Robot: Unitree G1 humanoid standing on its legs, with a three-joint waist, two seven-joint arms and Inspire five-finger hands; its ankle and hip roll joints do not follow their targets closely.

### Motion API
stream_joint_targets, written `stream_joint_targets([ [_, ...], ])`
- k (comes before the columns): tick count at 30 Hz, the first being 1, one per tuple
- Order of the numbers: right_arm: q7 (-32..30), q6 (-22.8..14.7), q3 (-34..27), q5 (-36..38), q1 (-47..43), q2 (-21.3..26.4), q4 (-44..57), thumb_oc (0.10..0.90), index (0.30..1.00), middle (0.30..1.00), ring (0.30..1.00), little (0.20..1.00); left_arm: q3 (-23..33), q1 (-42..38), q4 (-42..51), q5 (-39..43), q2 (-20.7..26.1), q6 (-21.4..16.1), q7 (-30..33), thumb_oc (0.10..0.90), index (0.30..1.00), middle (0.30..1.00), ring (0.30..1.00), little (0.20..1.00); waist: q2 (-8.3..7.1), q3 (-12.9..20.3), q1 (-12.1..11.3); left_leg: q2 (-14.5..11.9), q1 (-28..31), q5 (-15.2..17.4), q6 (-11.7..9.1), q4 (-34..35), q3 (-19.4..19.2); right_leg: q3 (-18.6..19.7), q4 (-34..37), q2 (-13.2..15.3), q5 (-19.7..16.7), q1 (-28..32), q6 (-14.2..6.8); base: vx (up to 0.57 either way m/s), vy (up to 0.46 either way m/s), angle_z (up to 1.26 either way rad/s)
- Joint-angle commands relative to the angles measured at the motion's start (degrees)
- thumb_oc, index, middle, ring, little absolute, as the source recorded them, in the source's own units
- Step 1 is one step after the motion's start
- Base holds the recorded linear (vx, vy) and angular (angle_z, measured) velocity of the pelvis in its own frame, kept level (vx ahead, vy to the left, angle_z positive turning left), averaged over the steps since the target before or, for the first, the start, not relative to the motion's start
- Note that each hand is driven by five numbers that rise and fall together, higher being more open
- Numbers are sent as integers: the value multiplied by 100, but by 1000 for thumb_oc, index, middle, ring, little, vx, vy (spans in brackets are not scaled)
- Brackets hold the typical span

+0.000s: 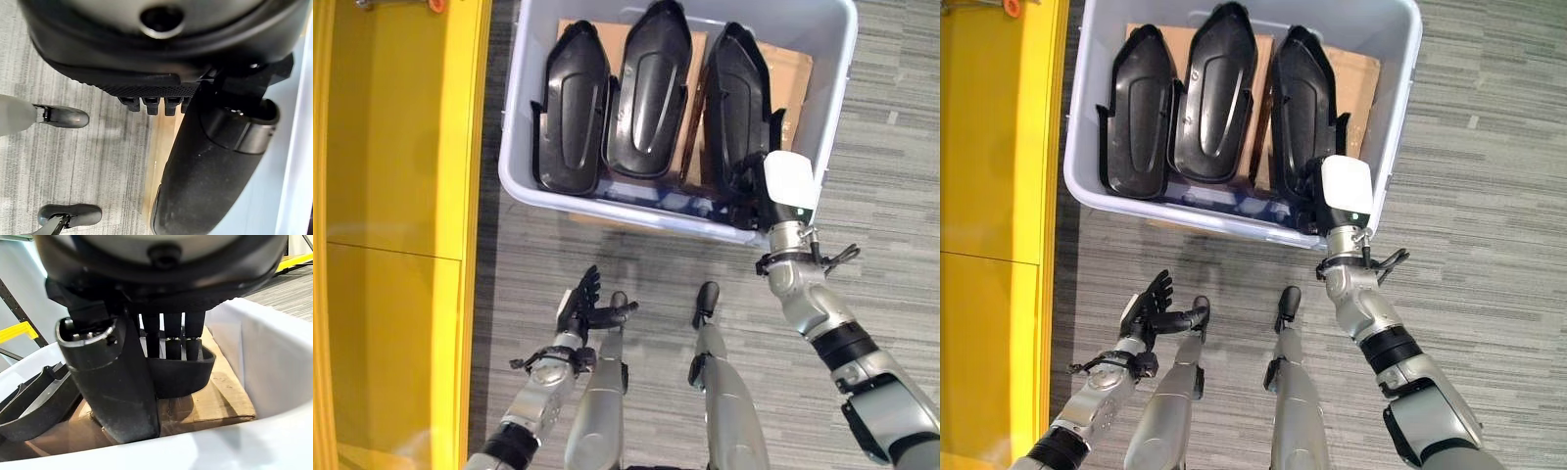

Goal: Move parts from the plastic box to the shelf.

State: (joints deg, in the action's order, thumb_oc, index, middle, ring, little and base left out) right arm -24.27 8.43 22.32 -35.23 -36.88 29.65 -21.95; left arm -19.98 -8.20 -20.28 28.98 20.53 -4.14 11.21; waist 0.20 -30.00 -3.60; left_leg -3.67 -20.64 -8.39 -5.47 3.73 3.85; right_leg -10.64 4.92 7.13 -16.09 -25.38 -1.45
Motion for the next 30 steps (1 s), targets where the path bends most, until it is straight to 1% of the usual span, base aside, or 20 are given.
stream_joint_targets([
  [1, 136, -192, 74, 56, 550, 74, 492, 400, 300, 300, 300, 300, 46, 328, 206, 69, -45, -187, 56, 900, 1000, 1000, 1000, 1000, -76, 249, 32, -78, 434, 160, 218, 127, -222, 311, -465, 456, 574, 606, -545, 40, 11, -4],
  [4, 108, -211, -32, 47, 652, 98, 663, 400, 300, 300, 300, 300, 48, 386, 233, 69, -40, -180, 37, 900, 1000, 1000, 1000, 1000, -94, 315, 48, -80, 537, 187, 226, 127, -229, 311, -461, 465, 592, 693, -550, 13, 4, -2],
  [7, 73, -229, -204, 2, 814, 181, 981, 400, 300, 300, 300, 300, 73, 465, 234, 24, -43, -144, 27, 900, 1000, 1000, 1000, 1000, -113, 497, 76, -72, 745, 239, 244, 127, -254, 329, -436, 472, 621, 889, -570, 29, 13, -1],
  [9, 70, -241, -259, -14, 877, 194, 1074, 400, 300, 300, 300, 300, 79, 496, 236, 9, -46, -139, 14, 900, 1000, 1000, 1000, 1000, -113, 533, 79, -62, 809, 254, 252, 127, -260, 332, -432, 470, 631, 948, -575, 18, 11, -2],
  [10, 71, -285, -362, -42, 968, 232, 1311, 400, 300, 300, 300, 300, 101, 563, 233, -37, -43, -108, -30, 900, 1000, 1000, 1000, 1000, -137, 681, 104, -51, 937, 291, 269, 127, -267, 342, -400, 467, 652, 1089, -580, 47, 22, -3],
  [12, 85, -302, -405, -59, 1020, 254, 1426, 400, 300, 300, 300, 300, 115, 607, 234, -52, -40, -107, -45, 900, 1000, 1000, 1000, 1000, -142, 732, 106, -47, 994, 302, 273, 127, -263, 335, -391, 465, 658, 1149, -585, 34, 10, -3],
  [14, 112, -387, -511, -106, 1124, 323, 1726, 400, 300, 300, 300, 300, 134, 712, 237, -97, -41, -75, -110, 900, 1000, 1000, 1000, 1000, -161, 902, 125, -58, 1135, 338, 280, 127, -278, 333, -368, 463, 675, 1294, -600, 33, 7, 0],
  [15, 118, -385, -515, -108, 1133, 324, 1737, 400, 300, 300, 300, 300, 133, 716, 239, -98, -40, -74, -110, 900, 1000, 1000, 1000, 1000, -160, 901, 124, -58, 1141, 340, 280, 127, -278, 332, -366, 463, 675, 1301, -600, 0, 0, 0],
  [17, 165, -458, -609, -178, 1225, 403, 2023, 400, 300, 300, 300, 300, 183, 798, 234, -140, -46, -44, -167, 900, 1000, 1000, 1000, 1000, -188, 1102, 152, -67, 1302, 383, 288, 127, -293, 324, -330, 455, 697, 1456, -611, 51, 6, -2],
  [20, 214, -581, -677, -232, 1321, 466, 2343, 400, 300, 300, 300, 300, 242, 871, 210, -235, -50, -25, -225, 900, 1000, 1000, 1000, 1000, -210, 1314, 182, -84, 1450, 422, 291, 127, -312, 330, -293, 442, 702, 1607, -626, 29, 2, -2],
  [22, 223, -579, -683, -235, 1337, 468, 2359, 400, 300, 300, 300, 300, 240, 878, 211, -237, -51, -26, -226, 900, 1000, 1000, 1000, 1000, -209, 1316, 181, -85, 1455, 424, 291, 127, -312, 329, -287, 441, 701, 1615, -627, 0, 0, 0],
  [23, 292, -708, -934, -358, 1654, 664, 2562, 400, 300, 300, 300, 300, 426, 1535, 1172, -162, 247, -18, -462, 900, 1000, 1000, 1000, 1000, -174, 1537, 134, -81, 1521, 436, 295, 127, -283, 288, -204, 427, 697, 1781, -643, 0, 0, 0],
  [24, 295, -712, -939, -360, 1668, 666, 2568, 400, 300, 300, 300, 300, 419, 1533, 1152, -165, 242, -32, -468, 900, 1000, 1000, 1000, 1000, -172, 1544, 135, -80, 1522, 438, 294, 127, -279, 284, -199, 427, 696, 1787, -643, 22, -10, -3],
  [25, 375, -731, -876, -361, 1620, 654, 2601, 400, 300, 300, 300, 300, 377, 1487, 904, -194, 185, -10, -515, 900, 1000, 1000, 1000, 1000, -186, 1601, 163, -86, 1552, 443, 290, 127, -306, 287, -186, 422, 693, 1805, -653, 0, 0, 0],
  [26, 433, -821, -882, -300, 1706, 613, 2700, 400, 300, 300, 300, 300, 418, 1353, 597, -317, 120, 20, -548, 900, 1000, 1000, 1000, 1000, -203, 1741, 219, -110, 1621, 460, 282, 127, -348, 312, -152, 412, 684, 1870, -667, 0, 0, 0],
  [27, 441, -818, -889, -300, 1718, 614, 2714, 400, 300, 300, 300, 300, 415, 1353, 590, -319, 119, 16, -550, 900, 1000, 1000, 1000, 1000, -203, 1742, 216, -111, 1624, 462, 282, 127, -349, 312, -146, 412, 682, 1875, -668, 32, -23, -4],
  [28, 575, -904, -983, -234, 1965, 621, 2924, 400, 300, 300, 300, 300, 559, 1383, 486, -373, 47, 32, -534, 900, 1000, 1000, 1000, 1000, -206, 1898, 259, -118, 1700, 495, 286, 127, -378, 335, -113, 386, 691, 1946, -666, 30, -13, -11],
  [29, 587, -901, -992, -234, 1986, 623, 2944, 400, 300, 300, 300, 300, 556, 1391, 487, -375, 46, 31, -535, 900, 1000, 1000, 1000, 1000, -205, 1904, 255, -119, 1704, 499, 285, 127, -380, 336, -107, 384, 689, 1951, -666, 4, -35, -15],
  [30, 656, -944, -1017, -236, 2081, 637, 3014, 400, 300, 300, 300, 300, 629, 1415, 493, -426, 18, 31, -516, 900, 1000, 1000, 1000, 1000, -207, 1977, 274, -129, 1723, 449, 285, 127, -390, 353, -129, 383, 654, 1945, -659, 18, -40, -18],
])
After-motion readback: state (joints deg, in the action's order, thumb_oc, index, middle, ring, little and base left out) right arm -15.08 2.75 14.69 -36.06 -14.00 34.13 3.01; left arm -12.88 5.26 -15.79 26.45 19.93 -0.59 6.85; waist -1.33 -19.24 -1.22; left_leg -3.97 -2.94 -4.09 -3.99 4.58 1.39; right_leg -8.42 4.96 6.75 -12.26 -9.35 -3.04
